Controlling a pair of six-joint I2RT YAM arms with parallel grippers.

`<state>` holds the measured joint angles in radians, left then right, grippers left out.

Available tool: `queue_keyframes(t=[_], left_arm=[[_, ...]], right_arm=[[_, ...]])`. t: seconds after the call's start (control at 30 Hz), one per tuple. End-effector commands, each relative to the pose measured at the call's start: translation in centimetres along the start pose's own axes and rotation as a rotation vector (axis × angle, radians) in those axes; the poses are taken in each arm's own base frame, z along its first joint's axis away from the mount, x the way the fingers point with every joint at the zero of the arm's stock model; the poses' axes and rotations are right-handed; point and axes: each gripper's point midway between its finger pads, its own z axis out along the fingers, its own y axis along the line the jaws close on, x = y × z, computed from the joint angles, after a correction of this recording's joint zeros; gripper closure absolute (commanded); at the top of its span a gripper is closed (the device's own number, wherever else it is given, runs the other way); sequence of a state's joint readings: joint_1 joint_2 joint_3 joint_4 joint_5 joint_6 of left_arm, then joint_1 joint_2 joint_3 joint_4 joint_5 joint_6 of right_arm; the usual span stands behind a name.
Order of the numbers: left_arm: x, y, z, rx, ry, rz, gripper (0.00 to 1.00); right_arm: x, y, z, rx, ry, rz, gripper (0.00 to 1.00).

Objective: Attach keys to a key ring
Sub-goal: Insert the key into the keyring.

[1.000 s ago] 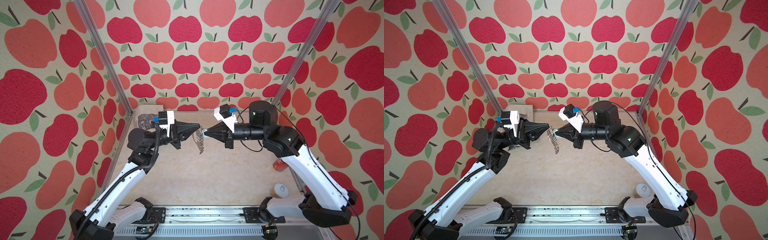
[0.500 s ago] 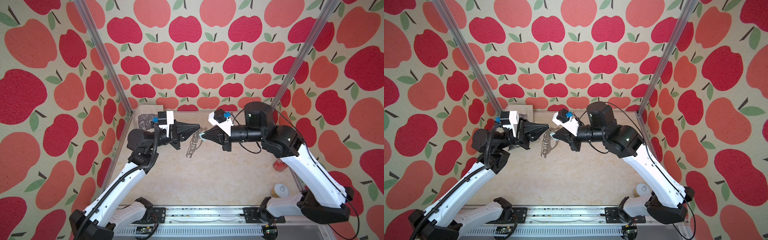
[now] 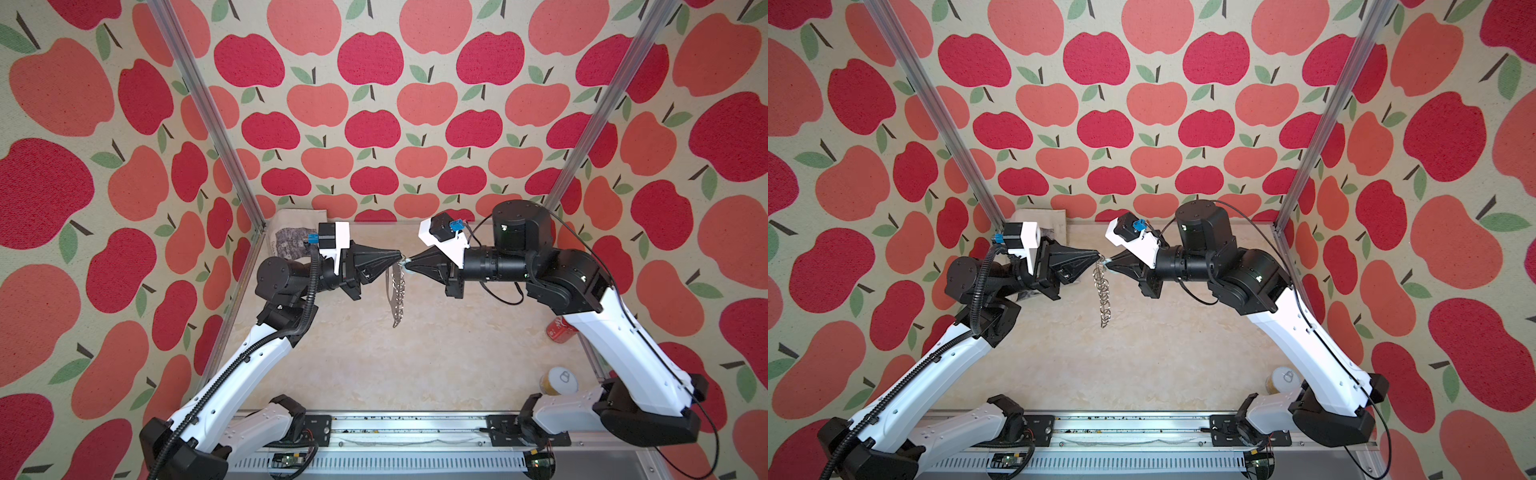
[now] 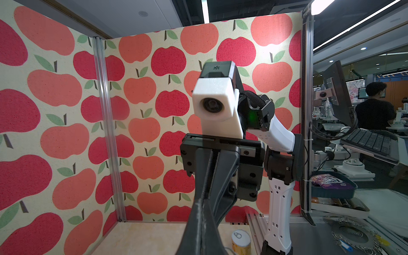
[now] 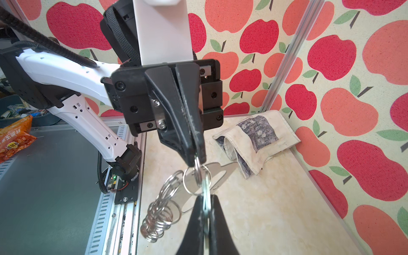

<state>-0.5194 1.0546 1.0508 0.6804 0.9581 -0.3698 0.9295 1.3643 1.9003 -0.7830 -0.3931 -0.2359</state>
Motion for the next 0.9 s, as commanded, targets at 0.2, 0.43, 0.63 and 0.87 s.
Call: queue_keyframes(t=[0.2,0.43,0.63,0.87], left_arm=[[-0.2,-0.6,-0.2,0.005,0.002,0.022,1.0],[-0.2,-0.4,-0.4,-0.022,0.007,0.036,1.0],[0.1,-0.3,-0.4,-0.024,0.016,0.03,1.0],[0.6,-0.2,-0.5,-0.029,0.033,0.024,1.0]], right_arm=[[-1.7,-0.1,-1.3,0.032,-0.034,-0.047,1.0],[-1.7,0.1,-1.9,0.039,-0.028,-0.051,1.0],[-1.6,-0.3,-2.3,0.066,-0.002,-0.067,1.0],[-0.8,-1.2,-2.4,0.123,0.106,-0.124,1.0]])
